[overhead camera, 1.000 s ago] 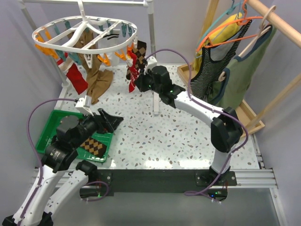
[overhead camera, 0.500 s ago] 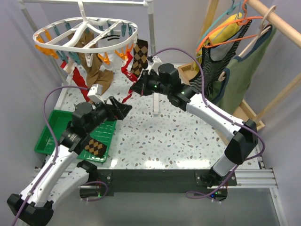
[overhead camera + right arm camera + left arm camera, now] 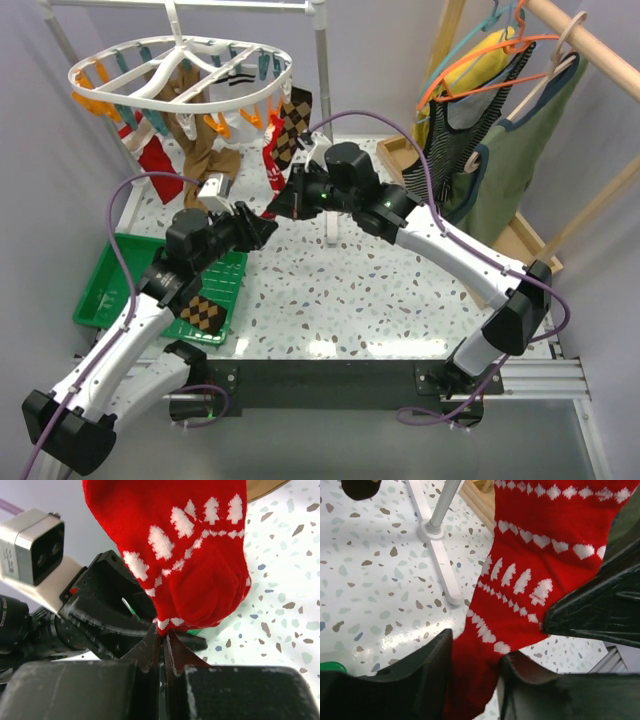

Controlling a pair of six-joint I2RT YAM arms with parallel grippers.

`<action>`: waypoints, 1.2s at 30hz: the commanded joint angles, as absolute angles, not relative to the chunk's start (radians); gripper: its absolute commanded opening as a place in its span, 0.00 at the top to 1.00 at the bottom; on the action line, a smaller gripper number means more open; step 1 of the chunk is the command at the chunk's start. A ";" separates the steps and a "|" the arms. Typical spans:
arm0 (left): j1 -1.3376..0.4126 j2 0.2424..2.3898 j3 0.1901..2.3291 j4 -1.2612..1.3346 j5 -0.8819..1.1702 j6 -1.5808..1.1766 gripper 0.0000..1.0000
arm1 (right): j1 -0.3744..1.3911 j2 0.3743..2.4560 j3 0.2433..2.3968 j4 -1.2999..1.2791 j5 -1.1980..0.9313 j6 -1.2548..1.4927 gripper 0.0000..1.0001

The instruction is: Remove the socks clipped to the hanger

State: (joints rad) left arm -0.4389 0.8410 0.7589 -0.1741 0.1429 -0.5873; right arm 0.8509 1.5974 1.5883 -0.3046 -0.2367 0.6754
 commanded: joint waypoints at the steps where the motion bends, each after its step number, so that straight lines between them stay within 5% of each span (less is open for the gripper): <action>1: -0.436 0.835 0.758 -0.133 0.141 -0.577 0.73 | 0.865 1.542 1.638 -0.337 -0.235 0.695 1.00; 4: -0.434 0.824 0.762 -0.153 0.132 -0.592 1.00 | 0.865 1.546 1.673 -0.386 -0.212 0.669 0.94; 10: -0.436 0.779 0.752 -0.173 0.143 -0.621 1.00 | 0.861 1.623 1.900 -0.613 -0.108 0.549 0.77; 14: -0.436 0.769 0.735 -0.173 0.169 -0.640 1.00 | 0.851 1.672 2.038 -0.687 -0.013 0.464 0.53; 20: -0.436 0.773 0.710 -0.156 0.236 -0.666 1.00 | 0.850 1.805 2.281 -0.745 0.101 0.347 0.33; 36: -0.436 0.816 0.750 -0.167 0.313 -0.666 1.00 | 0.844 1.832 2.292 -0.503 0.186 0.304 0.33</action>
State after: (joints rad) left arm -0.4389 0.8017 0.7086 -0.1886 0.2718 -0.6621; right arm 0.8455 1.8820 2.3104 -0.6178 0.1684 0.3191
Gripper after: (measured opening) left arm 0.034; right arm 0.664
